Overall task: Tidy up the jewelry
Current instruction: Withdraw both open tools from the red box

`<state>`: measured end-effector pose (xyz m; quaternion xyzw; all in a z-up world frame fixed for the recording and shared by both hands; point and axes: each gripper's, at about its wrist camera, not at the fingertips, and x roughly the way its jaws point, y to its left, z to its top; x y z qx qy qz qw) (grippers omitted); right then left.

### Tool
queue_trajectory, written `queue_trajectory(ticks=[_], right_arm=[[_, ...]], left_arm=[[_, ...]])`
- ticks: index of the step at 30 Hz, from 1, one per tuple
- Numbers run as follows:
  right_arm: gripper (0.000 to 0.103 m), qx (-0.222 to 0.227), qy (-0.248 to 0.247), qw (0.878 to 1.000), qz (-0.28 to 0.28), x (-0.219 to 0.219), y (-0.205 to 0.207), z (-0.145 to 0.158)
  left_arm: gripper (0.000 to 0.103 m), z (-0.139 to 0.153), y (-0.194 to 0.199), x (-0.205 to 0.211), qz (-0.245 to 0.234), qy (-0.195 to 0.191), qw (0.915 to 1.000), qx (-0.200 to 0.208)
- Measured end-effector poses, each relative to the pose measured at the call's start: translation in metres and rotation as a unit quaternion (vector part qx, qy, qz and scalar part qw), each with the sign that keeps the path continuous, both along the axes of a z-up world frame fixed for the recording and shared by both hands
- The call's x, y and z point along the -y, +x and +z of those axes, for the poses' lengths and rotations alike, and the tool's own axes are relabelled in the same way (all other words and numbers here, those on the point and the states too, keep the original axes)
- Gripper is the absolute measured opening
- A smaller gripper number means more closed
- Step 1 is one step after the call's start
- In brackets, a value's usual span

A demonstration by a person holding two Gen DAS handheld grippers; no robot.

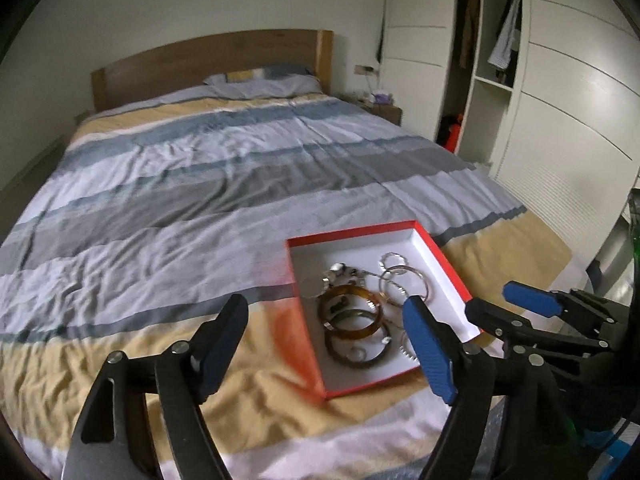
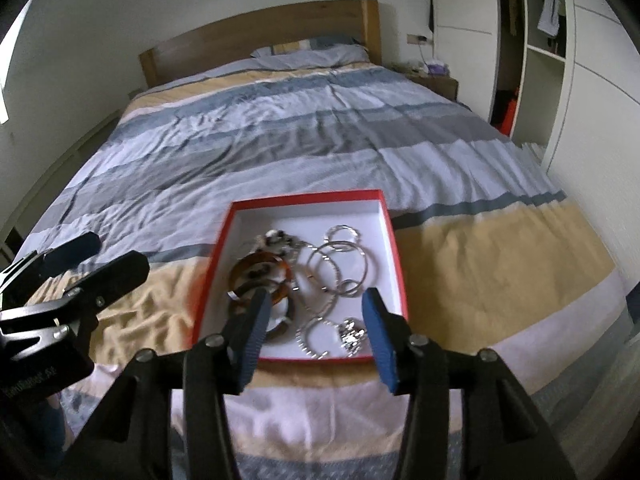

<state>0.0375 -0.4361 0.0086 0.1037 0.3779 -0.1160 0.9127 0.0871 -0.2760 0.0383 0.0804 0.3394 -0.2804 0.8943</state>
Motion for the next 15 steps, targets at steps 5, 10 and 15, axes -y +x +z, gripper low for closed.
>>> queue_trajectory(ticks=[5, 10, 15], right_arm=[[0.051, 0.015, -0.002, 1.0, 0.016, -0.027, -0.016, 0.017], [0.052, 0.028, -0.005, 0.999, 0.034, -0.055, -0.032, 0.032], [0.057, 0.037, -0.008, 0.998, 0.05, -0.082, -0.045, 0.043]], left_arm=[[0.083, 0.016, -0.018, -0.033, 0.033, 0.009, 0.9992, 0.019], [0.087, 0.027, -0.036, -0.07, 0.065, 0.013, 0.9973, 0.033], [0.089, 0.034, -0.054, -0.105, 0.096, 0.016, 0.9943, 0.044]])
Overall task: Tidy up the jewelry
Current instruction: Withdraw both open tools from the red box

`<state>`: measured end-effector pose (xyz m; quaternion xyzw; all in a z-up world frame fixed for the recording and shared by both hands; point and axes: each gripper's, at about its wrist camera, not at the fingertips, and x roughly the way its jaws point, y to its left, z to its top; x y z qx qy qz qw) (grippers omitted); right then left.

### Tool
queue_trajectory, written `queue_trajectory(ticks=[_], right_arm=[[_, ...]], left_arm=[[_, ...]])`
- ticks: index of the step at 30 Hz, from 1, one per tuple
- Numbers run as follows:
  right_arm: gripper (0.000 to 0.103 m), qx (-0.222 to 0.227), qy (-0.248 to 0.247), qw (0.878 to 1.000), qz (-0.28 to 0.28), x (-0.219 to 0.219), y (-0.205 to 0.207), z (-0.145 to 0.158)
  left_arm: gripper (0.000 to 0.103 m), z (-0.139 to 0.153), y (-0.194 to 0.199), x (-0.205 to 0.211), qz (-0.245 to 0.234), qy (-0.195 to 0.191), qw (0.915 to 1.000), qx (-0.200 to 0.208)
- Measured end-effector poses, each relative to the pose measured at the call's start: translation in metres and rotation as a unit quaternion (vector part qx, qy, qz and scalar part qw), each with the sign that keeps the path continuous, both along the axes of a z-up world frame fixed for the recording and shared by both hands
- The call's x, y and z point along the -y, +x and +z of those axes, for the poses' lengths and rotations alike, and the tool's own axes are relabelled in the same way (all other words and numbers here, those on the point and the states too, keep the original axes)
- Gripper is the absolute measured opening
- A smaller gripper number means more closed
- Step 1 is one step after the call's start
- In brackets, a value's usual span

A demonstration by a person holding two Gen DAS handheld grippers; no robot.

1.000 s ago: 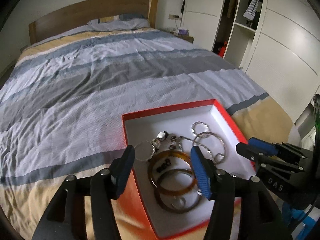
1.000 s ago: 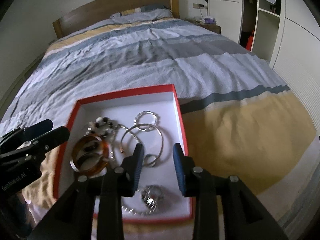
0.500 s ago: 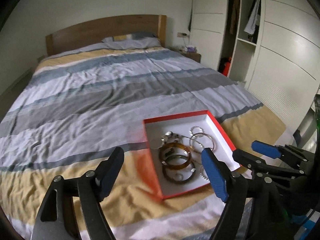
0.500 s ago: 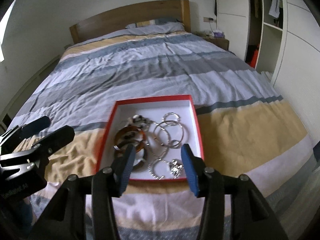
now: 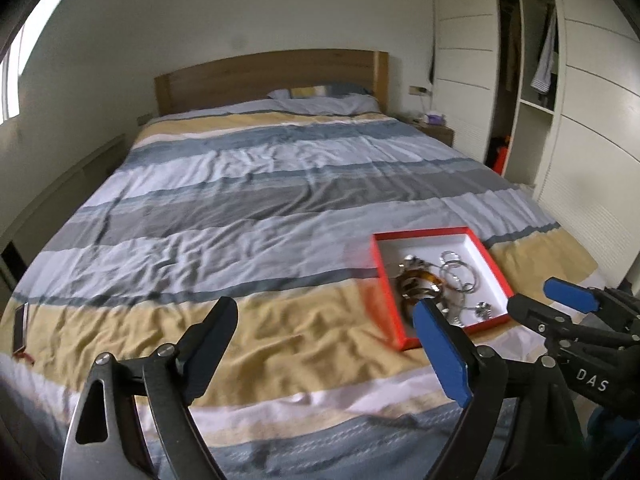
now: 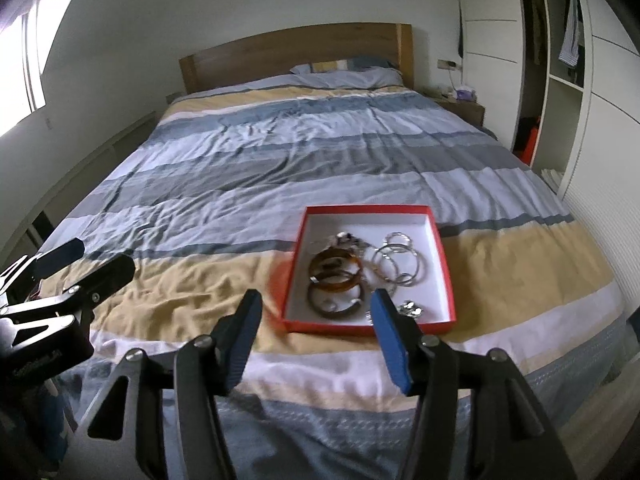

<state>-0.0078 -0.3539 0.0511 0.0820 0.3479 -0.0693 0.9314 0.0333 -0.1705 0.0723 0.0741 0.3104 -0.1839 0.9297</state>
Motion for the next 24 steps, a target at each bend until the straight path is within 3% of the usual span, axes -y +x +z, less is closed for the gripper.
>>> queue_trajectory(ticks=[13, 24], right_arm=[[0.066, 0.011, -0.01, 1.0, 0.025, -0.053, -0.025, 0.005], [0.07, 0.015, -0.033, 0.999, 0.016, -0.073, -0.037, -0.002]], left_arm=[[0.1, 0.012, -0.045, -0.066, 0.069, 0.016, 0.9969, 0.034], [0.102, 0.008, -0.059, -0.098, 0.095, 0.014, 0.9948, 0.033]])
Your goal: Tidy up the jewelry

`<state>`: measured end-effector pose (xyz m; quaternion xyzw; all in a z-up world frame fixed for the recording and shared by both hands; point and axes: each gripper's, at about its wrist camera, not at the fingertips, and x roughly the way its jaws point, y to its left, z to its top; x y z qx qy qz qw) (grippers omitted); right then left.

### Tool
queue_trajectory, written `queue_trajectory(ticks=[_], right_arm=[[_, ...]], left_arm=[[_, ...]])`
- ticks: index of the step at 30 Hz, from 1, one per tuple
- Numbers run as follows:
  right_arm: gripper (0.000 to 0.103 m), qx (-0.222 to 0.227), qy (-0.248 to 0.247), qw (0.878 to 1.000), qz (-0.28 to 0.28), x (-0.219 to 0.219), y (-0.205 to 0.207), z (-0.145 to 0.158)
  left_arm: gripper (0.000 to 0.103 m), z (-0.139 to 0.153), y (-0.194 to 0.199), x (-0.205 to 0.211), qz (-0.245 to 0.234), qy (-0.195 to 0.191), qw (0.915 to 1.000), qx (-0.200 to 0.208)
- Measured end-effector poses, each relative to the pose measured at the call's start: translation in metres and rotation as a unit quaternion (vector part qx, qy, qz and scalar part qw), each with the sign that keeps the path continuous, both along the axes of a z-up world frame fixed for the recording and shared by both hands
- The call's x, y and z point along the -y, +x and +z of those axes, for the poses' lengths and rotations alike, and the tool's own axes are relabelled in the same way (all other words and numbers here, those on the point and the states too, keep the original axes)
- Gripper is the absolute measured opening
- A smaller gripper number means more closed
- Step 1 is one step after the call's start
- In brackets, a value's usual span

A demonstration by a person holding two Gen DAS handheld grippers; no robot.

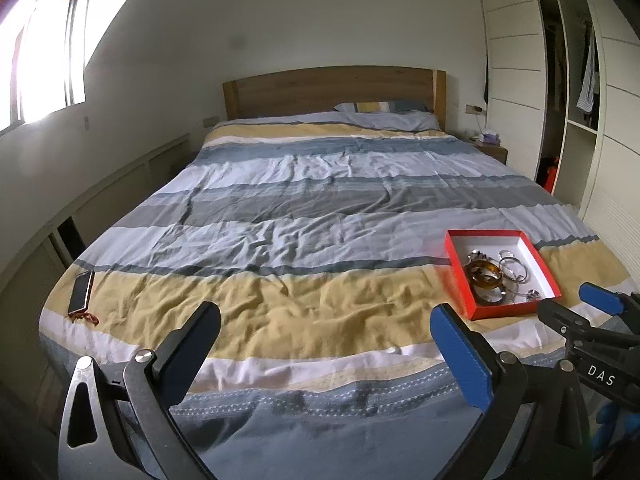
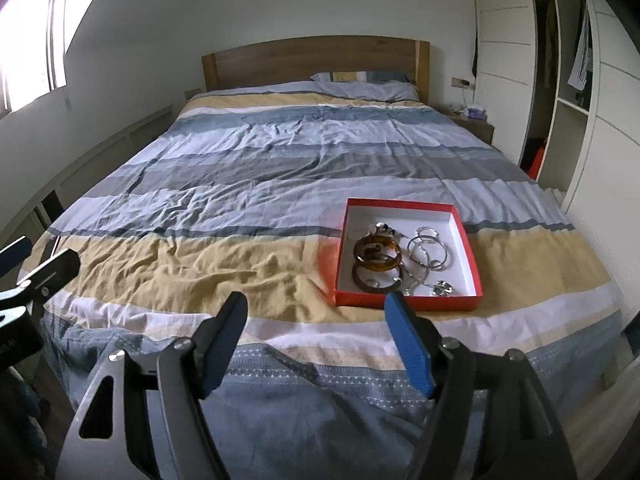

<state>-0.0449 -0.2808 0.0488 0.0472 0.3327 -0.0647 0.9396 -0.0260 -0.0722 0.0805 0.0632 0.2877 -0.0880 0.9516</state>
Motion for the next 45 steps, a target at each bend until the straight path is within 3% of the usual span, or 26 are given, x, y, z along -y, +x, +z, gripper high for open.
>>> queue_trajectory(ticks=[10, 26, 45], right_arm=[[0.072, 0.01, -0.02, 1.0, 0.003, -0.02, -0.01, 0.001], [0.072, 0.019, -0.036, 0.999, 0.004, -0.023, -0.013, -0.001], [0.072, 0.0, -0.033, 0.999, 0.004, -0.019, -0.001, -0.017]], left_arm=[[0.102, -0.012, -0.005, -0.024, 0.008, -0.024, 0.9996, -0.01], [0.102, -0.03, -0.005, -0.025, 0.007, -0.01, 0.9998, -0.014], [0.102, -0.055, 0.01, -0.026, 0.013, 0.004, 0.9993, -0.036]])
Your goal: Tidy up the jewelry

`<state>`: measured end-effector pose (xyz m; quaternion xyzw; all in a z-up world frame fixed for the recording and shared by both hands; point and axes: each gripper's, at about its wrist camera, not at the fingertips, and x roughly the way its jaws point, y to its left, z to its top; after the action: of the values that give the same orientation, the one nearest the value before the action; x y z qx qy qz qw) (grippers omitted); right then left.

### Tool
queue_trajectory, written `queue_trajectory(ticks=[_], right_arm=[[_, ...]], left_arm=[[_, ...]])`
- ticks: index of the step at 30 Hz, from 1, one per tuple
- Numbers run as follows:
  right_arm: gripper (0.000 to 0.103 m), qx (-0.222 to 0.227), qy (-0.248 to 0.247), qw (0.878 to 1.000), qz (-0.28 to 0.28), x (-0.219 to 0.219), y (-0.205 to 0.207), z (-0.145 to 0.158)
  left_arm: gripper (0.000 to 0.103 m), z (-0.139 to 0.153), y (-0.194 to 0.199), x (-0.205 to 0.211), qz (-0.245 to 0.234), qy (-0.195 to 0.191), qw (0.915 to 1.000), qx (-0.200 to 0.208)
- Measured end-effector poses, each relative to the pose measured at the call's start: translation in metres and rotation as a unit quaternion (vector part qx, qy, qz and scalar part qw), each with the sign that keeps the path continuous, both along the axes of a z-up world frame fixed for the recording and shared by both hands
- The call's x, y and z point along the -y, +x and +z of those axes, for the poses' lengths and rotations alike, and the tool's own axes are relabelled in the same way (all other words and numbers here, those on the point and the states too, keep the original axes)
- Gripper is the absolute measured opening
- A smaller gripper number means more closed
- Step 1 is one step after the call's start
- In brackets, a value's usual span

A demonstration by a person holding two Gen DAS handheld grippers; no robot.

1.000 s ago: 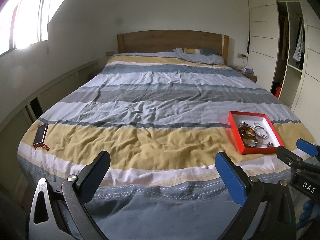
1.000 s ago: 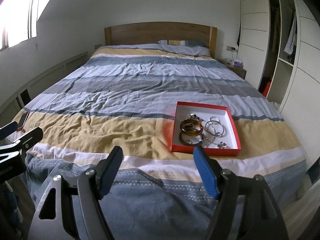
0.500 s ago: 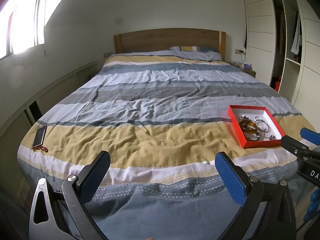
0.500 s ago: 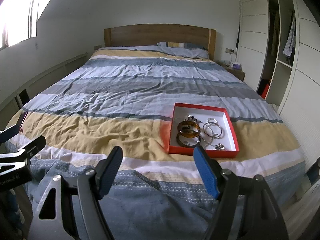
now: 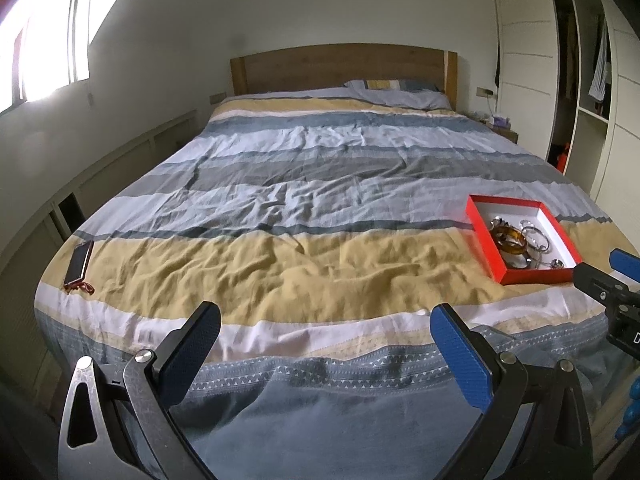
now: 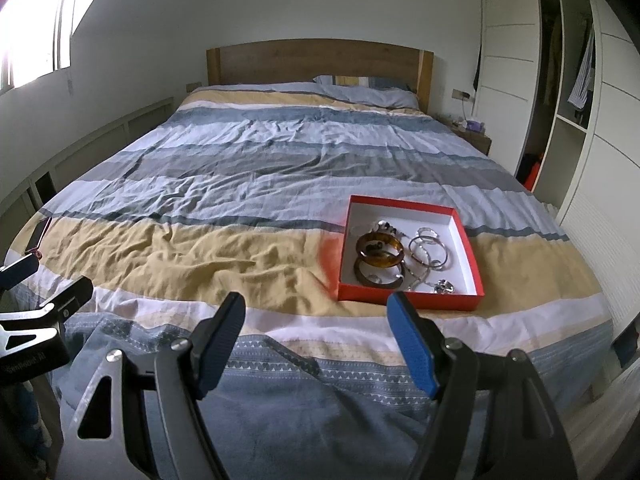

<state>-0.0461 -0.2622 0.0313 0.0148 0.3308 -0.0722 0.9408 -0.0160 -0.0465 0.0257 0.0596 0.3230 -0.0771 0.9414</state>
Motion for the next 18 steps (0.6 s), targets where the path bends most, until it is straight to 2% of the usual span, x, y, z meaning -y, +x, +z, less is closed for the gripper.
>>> queue_trajectory(ticks=[18], right_arm=[[0.072, -0.044, 0.019, 0.999, -0.004, 0.004, 0.019, -0.03]], left_arm=[[0.102, -0.023, 0.017, 0.003, -0.006, 0.007, 0.9995, -0.032]])
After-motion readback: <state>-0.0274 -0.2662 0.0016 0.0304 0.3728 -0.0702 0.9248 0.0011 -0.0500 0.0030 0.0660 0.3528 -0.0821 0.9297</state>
